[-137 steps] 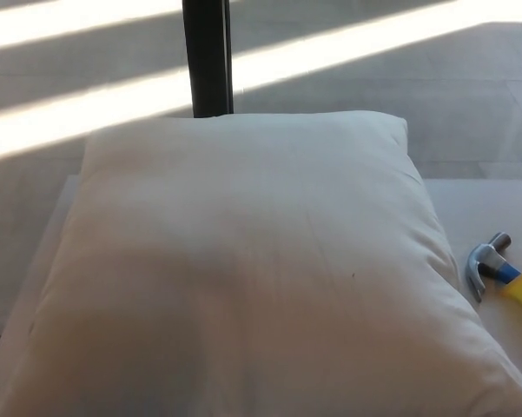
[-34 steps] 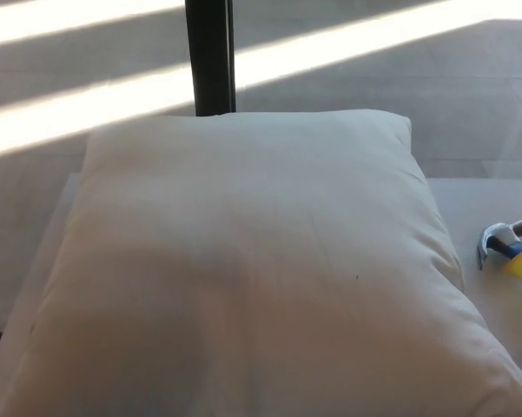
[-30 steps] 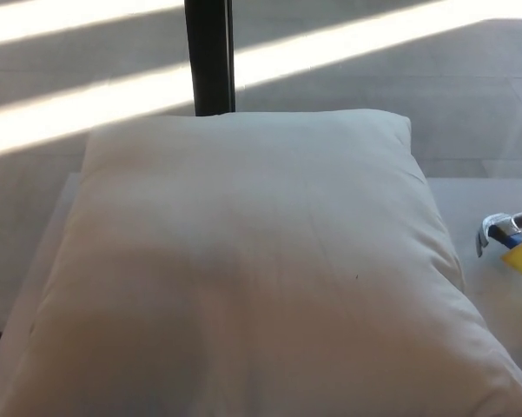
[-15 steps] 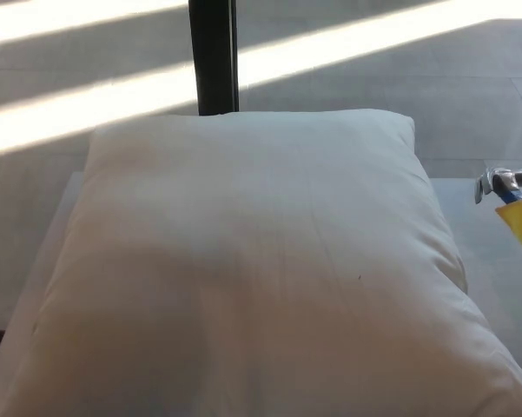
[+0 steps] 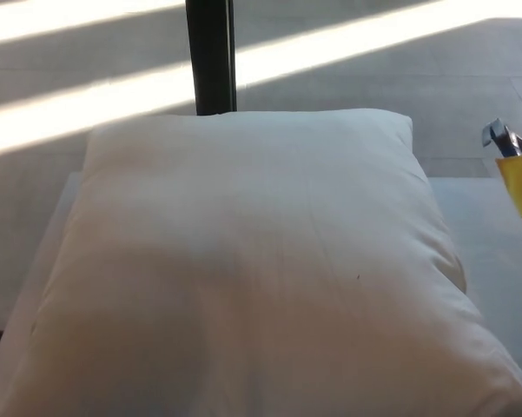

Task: A hammer is kept on the right hand side and a pillow is kept on the left hand side on the desk infront of the robot and the robot uses its right hand to pick up the hammer and makes a downward swinging motion to hit the pillow

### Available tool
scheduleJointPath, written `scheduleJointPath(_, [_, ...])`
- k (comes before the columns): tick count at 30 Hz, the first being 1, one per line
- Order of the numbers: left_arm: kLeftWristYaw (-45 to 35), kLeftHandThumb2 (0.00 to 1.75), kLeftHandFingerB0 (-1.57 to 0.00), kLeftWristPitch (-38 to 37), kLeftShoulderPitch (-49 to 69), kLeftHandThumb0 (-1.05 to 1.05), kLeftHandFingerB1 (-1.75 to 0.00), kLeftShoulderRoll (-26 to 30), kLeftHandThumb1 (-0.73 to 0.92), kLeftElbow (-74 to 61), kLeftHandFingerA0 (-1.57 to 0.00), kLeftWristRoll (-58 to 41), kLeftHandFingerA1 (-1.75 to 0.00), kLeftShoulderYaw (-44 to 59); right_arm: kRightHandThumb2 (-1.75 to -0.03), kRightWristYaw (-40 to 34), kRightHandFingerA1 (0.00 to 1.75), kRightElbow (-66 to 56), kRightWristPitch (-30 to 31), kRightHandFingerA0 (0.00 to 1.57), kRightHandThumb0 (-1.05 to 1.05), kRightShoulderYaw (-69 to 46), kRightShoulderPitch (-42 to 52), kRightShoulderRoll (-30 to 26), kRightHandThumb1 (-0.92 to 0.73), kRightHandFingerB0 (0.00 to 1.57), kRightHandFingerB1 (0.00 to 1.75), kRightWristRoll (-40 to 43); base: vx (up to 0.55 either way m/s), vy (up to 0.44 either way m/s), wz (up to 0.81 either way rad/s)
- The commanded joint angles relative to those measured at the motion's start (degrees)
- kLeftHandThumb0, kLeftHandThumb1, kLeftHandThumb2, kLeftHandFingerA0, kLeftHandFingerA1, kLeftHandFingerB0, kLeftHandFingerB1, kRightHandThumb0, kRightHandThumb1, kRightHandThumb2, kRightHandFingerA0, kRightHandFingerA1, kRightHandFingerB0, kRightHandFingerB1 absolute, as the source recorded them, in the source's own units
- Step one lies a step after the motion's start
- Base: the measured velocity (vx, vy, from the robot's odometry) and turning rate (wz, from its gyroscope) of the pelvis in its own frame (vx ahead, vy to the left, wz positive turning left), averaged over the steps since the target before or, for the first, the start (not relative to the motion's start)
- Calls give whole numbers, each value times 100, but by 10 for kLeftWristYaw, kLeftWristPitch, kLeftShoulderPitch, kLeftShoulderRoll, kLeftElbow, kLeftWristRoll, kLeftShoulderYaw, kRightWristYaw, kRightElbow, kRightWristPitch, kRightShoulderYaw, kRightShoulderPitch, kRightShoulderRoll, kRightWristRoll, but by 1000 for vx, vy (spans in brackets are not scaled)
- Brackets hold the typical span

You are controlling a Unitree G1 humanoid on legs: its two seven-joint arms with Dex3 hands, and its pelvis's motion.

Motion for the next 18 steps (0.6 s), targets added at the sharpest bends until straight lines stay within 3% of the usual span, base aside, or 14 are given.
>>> scheduleJointPath(1, [6, 63, -65, -8, 10, -62, -51, 4, 76, 1, -77, 0, -61, -2, -96, 121, 175, -41, 205, 105, -38, 17, -105, 8, -83, 74, 175, 114, 0, 0, 0])
scheduleJointPath(5, [2, 63, -62, -12, 11, -61, -51, 4, 78, 1, -76, 4, -60, -6, -92, 144, 175, -81, 216, 107, -39, 53, -96, 18, -82, 75, 175, 109, 0, 0, 0])
scheduleJointPath(8, [1, 63, -59, -11, 10, -60, -51, 3, 78, 2, -76, -1, -61, -1, -96, 136, 175, -114, 241, 108, -39, 74, -93, 26, -78, 78, 170, 104, 0, 0, 0])
scheduleJointPath(9, [2, 63, -60, -11, 11, -60, -51, 2, 77, 2, -77, -3, -61, 1, -107, 147, 175, -116, 242, 108, -36, 83, -94, 24, -73, 73, 174, 104, 0, 0, 0])
scheduleJointPath(14, [-5, 63, -61, -8, 11, -60, -53, 2, 77, -1, -75, -11, -63, 7, -109, 172, 175, -120, 245, 107, -37, 99, -103, 13, -75, 79, 175, 110, 0, 0, 0])
scheduleJointPath(16, [-7, 63, -61, -12, 13, -60, -51, 3, 77, -2, -77, -6, -62, 3, -110, 178, 175, -96, 257, 105, -35, 78, -135, -7, -66, 79, 175, 121, 0, 0, 0])
scheduleJointPath(17, [-3, 63, -61, -14, 12, -61, -51, 3, 76, -2, -77, -5, -60, 2, -109, 180, 175, -101, 251, 106, -35, 83, -140, -12, -62, 76, 173, 117, 0, 0, 0])
scheduleJointPath(18, [0, 63, -62, -12, 11, -61, -51, 4, 76, -1, -77, -3, -60, 1, -110, 180, 175, -96, 253, 109, -35, 78, -150, -19, -60, 82, 145, 119, 0, 0, 0])
